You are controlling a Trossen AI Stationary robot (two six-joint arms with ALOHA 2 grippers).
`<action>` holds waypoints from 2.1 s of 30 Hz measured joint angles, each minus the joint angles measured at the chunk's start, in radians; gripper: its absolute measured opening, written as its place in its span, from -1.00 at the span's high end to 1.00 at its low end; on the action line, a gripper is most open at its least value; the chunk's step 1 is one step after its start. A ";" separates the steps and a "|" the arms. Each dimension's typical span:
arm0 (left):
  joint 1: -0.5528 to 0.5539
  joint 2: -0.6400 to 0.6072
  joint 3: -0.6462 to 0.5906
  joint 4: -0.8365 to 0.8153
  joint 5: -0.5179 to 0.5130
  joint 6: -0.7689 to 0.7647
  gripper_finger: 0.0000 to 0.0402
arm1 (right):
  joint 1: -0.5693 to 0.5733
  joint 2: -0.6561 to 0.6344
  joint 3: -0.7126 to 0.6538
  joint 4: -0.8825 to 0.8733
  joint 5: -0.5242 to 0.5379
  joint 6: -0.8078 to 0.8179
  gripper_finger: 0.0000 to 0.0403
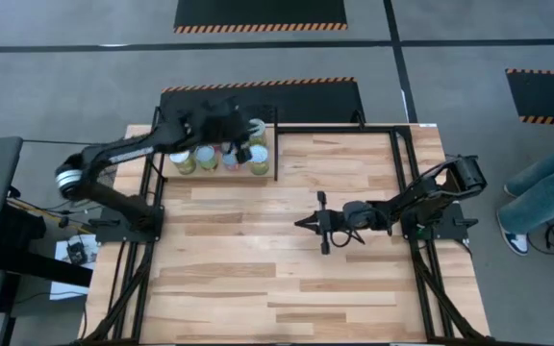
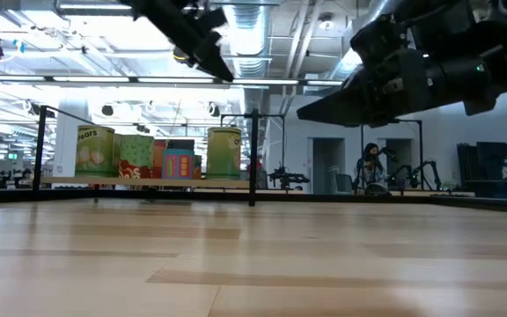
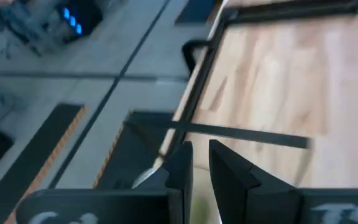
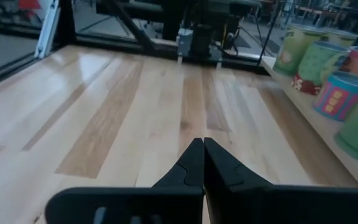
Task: Pick and place cans onto a shelf
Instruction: Return to Home Position
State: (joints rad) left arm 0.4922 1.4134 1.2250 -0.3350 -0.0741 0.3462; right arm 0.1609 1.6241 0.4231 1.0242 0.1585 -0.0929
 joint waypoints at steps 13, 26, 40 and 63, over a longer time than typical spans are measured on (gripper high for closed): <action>-0.201 -0.426 -0.550 0.376 0.052 -0.132 0.79 | -0.005 -0.002 -0.001 0.016 0.000 0.022 0.92; -0.379 -0.736 -0.857 0.511 0.007 -0.219 0.79 | -0.038 -0.232 -0.003 -0.215 0.001 0.005 0.93; -0.458 -1.087 -1.056 0.526 0.010 -0.242 0.79 | -0.152 -0.672 -0.062 -0.553 -0.003 -0.115 0.94; -0.464 -1.413 -1.089 0.246 -0.020 -0.276 0.79 | -0.343 -1.383 -0.412 -0.724 -0.156 -0.011 0.95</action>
State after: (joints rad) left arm 0.0284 0.0007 0.1360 -0.0887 -0.0943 0.0699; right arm -0.1822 0.2413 0.0108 0.3003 0.0025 -0.1034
